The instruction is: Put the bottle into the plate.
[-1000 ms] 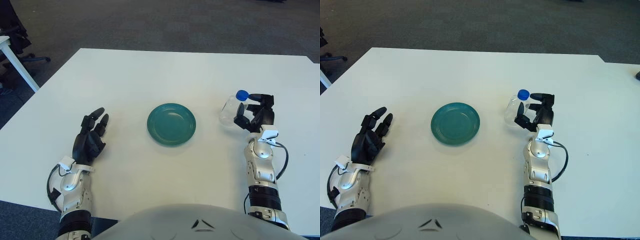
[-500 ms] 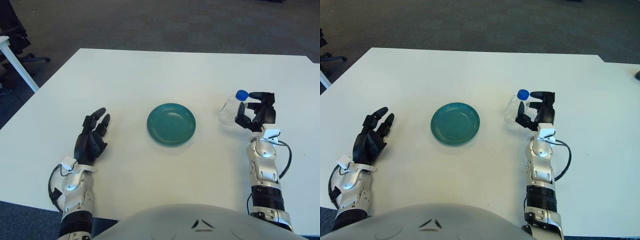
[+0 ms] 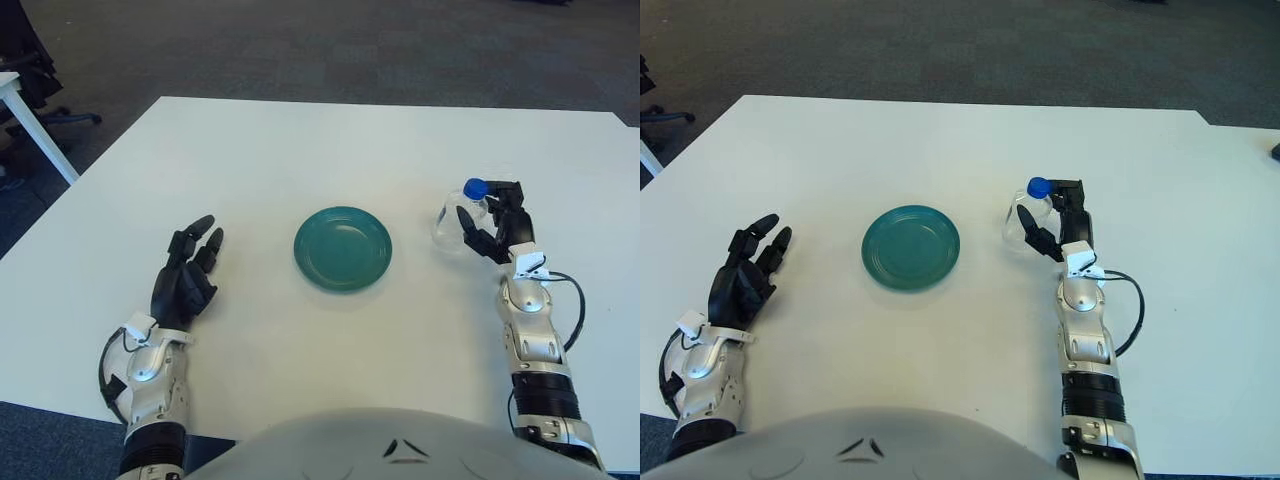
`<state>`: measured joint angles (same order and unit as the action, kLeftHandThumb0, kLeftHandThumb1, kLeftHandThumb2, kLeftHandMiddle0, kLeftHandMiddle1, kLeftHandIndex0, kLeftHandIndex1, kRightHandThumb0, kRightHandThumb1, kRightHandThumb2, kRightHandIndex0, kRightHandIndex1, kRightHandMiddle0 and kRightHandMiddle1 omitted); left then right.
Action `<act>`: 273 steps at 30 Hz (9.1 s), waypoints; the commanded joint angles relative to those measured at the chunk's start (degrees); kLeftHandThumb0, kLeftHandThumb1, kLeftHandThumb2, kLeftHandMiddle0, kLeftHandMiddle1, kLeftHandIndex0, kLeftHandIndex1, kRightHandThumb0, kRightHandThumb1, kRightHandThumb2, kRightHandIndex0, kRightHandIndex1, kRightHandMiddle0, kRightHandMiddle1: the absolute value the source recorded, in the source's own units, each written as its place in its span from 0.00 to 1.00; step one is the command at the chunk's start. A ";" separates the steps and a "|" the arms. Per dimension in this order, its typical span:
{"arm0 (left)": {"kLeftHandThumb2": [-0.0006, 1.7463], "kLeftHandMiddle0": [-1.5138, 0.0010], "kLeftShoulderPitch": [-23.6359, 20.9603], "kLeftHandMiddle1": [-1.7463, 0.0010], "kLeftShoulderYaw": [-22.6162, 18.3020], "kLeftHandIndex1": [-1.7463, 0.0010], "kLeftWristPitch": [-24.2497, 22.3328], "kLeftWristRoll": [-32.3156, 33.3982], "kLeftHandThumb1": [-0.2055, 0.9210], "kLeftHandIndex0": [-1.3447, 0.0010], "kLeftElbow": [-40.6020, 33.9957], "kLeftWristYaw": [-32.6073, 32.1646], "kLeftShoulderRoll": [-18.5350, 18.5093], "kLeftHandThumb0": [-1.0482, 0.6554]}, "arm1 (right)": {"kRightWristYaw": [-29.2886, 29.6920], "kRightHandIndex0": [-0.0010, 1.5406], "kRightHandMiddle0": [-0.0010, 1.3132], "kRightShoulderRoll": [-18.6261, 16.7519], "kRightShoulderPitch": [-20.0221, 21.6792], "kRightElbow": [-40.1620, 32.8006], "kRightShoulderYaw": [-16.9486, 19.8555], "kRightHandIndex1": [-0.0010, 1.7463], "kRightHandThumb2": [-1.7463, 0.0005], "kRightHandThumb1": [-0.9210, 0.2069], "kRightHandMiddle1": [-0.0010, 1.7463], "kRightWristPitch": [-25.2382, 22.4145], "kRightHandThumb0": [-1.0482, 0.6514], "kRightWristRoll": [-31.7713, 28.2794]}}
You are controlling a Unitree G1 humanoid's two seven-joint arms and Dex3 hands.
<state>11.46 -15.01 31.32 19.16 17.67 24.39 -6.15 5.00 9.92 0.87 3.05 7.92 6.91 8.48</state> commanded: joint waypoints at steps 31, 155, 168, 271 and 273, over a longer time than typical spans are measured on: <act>0.56 0.81 2.10 1.00 1.36 0.58 -1.68 -0.52 1.00 1.00 0.30 -1.32 1.39 0.09 | -7.38 0.00 0.00 9.69 6.56 3.10 -9.85 0.00 0.65 0.00 0.04 -8.24 0.00 10.56; 0.56 0.81 1.42 1.00 5.87 0.58 -0.06 -6.71 1.00 1.00 0.47 -7.57 5.90 0.09 | -2.47 0.13 0.00 29.36 34.72 28.71 -27.85 0.01 0.82 0.00 0.41 28.37 0.05 36.28; 0.56 0.81 1.87 1.00 5.86 0.58 -0.04 -6.56 1.00 1.00 0.06 -7.41 5.84 0.09 | -0.99 0.14 0.00 30.17 36.61 31.72 -29.71 0.00 0.89 0.00 0.39 30.58 0.09 39.05; 0.56 0.81 16.93 1.00 14.98 0.58 0.36 -11.75 1.00 1.00 -15.89 -12.84 10.27 0.09 | 33.85 0.33 0.04 29.98 53.00 61.33 -62.75 0.31 0.85 0.00 0.66 56.06 0.23 62.36; 0.56 0.81 17.15 1.00 15.15 0.58 0.37 -11.86 1.00 1.00 -16.08 -12.95 10.31 0.09 | 33.68 0.28 0.07 29.74 52.85 61.55 -62.74 0.61 0.84 0.00 0.80 56.04 0.24 61.98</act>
<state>26.93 -0.46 32.52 7.94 0.72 12.28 3.95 39.59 40.59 54.66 64.19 -54.90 62.76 70.90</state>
